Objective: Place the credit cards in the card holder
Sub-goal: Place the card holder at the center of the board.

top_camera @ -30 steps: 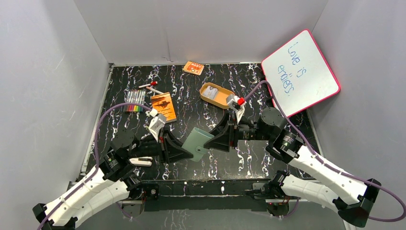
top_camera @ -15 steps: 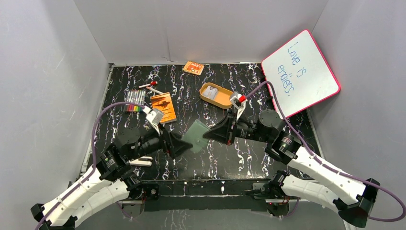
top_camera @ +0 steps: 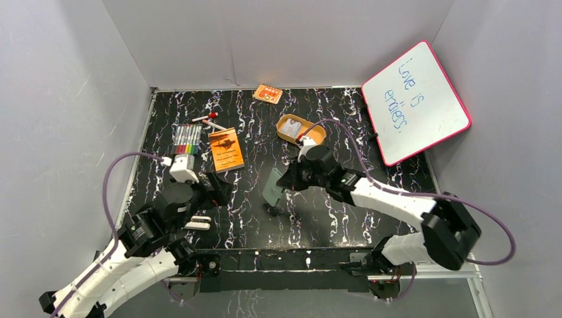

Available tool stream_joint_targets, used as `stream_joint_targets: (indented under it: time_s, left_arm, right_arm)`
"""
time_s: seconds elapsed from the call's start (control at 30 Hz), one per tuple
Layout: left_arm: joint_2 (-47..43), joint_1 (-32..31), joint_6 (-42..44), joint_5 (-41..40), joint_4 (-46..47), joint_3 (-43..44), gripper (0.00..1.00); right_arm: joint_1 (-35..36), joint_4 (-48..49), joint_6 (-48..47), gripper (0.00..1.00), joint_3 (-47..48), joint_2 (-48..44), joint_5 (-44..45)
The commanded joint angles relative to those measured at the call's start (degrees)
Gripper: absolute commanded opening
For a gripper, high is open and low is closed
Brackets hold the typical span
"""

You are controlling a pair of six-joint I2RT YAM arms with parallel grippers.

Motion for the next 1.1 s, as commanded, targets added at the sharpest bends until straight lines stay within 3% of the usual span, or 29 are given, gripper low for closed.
stream_joint_targets:
  time_s: [0.0,0.2,0.37,0.5,0.63,0.7,1.07]
  left_arm:
    - [-4.3,0.1,1.9,-5.3,0.9,-0.6,0.9]
    - [-4.0,0.1,4.1,-2.3,3.9,-2.8,0.86]
    - [-1.9,0.0,4.9,-1.7,3.5,-2.6,0.85]
    - [-1.4,0.1,5.1,-1.3,4.0,-3.3,0.85]
    - [-1.0,0.0,5.5,-1.4,4.4,-3.5,0.85]
    - [-0.7,0.0,5.6,-1.3,4.5,-3.6,0.85]
    - [0.0,0.1,5.1,-2.1,3.9,-3.4,0.85]
  right_arm:
    - [0.0,15.4,6.7,0.0,0.1,6.0,-4.9]
    - [-2.6,21.7,11.9,0.0,-1.8,14.1,2.1]
    - [-4.9,20.5,11.0,0.0,1.1,21.0,-1.3]
    - [-7.1,19.7,11.0,0.0,-0.3,21.4,-3.4]
    - [-8.5,17.5,10.0,0.29,-2.4,19.4,-2.8]
    - [-9.0,17.4,9.6,0.38,-3.4,18.7,-3.1]
    - [-10.2,15.8,8.5,0.51,-4.6,17.5,-3.3]
